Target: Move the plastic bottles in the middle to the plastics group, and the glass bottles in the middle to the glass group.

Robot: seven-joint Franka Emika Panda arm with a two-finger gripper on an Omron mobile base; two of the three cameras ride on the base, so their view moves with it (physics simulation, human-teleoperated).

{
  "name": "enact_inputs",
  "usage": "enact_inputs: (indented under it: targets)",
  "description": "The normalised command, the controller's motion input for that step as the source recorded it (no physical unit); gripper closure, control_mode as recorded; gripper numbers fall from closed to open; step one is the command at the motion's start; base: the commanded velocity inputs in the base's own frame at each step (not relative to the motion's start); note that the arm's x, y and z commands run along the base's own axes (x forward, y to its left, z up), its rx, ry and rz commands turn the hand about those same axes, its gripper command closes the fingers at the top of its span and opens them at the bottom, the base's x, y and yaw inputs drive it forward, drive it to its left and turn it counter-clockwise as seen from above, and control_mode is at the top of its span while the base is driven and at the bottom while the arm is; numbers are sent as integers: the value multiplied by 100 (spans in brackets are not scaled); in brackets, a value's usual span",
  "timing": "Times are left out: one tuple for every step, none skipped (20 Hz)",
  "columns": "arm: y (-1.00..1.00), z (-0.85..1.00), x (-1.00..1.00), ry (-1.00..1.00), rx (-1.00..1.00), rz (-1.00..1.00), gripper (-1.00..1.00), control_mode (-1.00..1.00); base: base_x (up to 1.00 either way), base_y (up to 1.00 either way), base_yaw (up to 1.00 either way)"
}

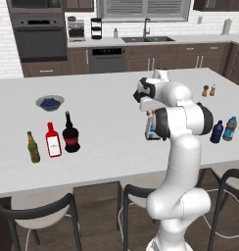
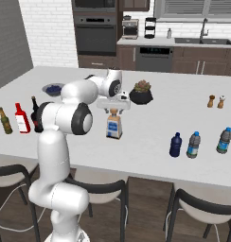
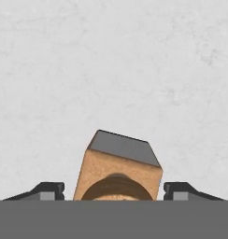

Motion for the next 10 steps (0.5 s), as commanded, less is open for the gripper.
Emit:
enact_inputs:
  targets:
    - [0, 0, 0, 2, 0, 0, 100, -100, 0, 0, 0]
    - [0, 0, 0, 3, 0, 0, 100, -100, 0, 0, 0]
    - [0, 0, 0, 4, 0, 0, 100, -100, 0, 0, 0]
    - [0, 0, 0, 4, 0, 0, 100, -100, 0, 0, 0]
    - [0, 0, 0, 2, 0, 0, 100, -100, 0, 0, 0]
    - [0, 0, 0, 0, 0, 0, 100, -100, 0, 0, 0]
    - [0, 0, 0, 0, 0, 0, 100, -100, 0, 0, 0]
    - [0, 0, 0, 0, 1, 0, 100, -100, 0, 0, 0]
    - [0, 0, 0, 0, 2, 0, 100, -100, 0, 0, 0]
    - [0, 11, -4, 0, 5, 1, 100, -100, 0, 0, 0]
